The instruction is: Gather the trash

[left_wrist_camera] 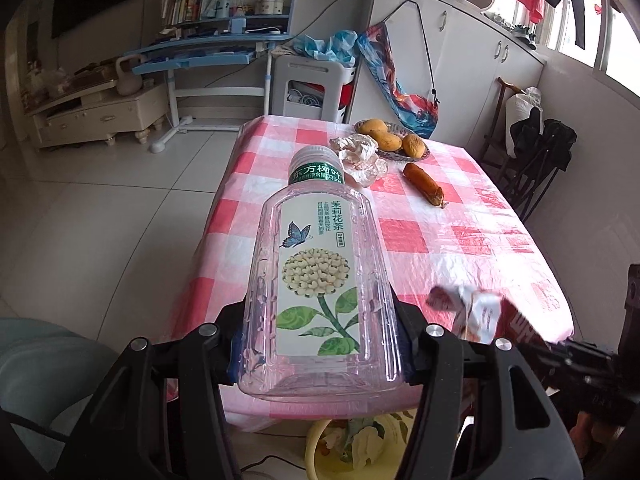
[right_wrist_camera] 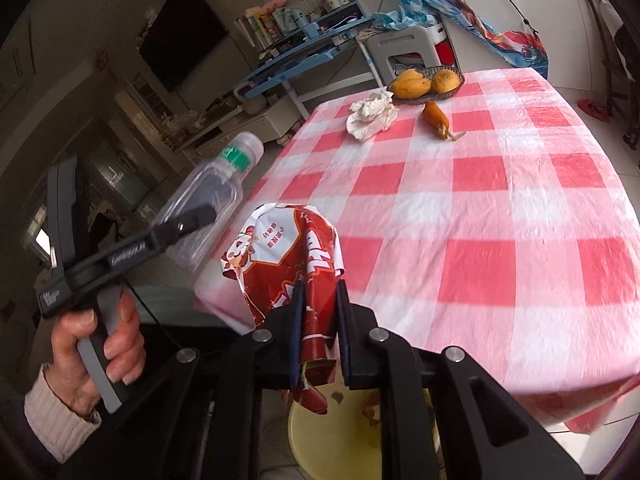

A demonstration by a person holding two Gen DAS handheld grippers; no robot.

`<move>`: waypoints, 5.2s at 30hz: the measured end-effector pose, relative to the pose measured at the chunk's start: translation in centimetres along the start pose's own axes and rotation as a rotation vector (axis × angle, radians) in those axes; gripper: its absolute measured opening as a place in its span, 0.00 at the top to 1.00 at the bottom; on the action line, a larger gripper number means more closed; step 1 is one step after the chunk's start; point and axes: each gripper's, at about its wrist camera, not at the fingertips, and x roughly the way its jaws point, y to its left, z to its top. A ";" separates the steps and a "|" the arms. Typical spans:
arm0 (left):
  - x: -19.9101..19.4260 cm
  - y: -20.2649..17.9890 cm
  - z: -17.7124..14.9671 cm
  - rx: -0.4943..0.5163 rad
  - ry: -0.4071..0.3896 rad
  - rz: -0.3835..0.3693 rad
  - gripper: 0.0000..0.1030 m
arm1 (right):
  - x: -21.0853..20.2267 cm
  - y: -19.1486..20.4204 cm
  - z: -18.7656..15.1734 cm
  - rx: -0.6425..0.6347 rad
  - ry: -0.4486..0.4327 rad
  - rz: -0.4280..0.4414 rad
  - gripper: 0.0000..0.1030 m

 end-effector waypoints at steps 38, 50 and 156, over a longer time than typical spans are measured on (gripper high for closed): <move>-3.9 -5.4 -12.1 0.173 0.166 -0.088 0.28 | -3.0 -0.9 -3.6 0.090 -0.144 -0.202 0.27; -5.2 -4.5 -11.2 0.140 0.086 -0.054 0.25 | -2.7 -0.6 -3.8 0.069 -0.137 -0.223 0.24; -4.9 -2.6 -10.2 0.056 0.054 0.001 0.17 | -2.6 -0.1 -3.9 0.068 -0.151 -0.219 0.24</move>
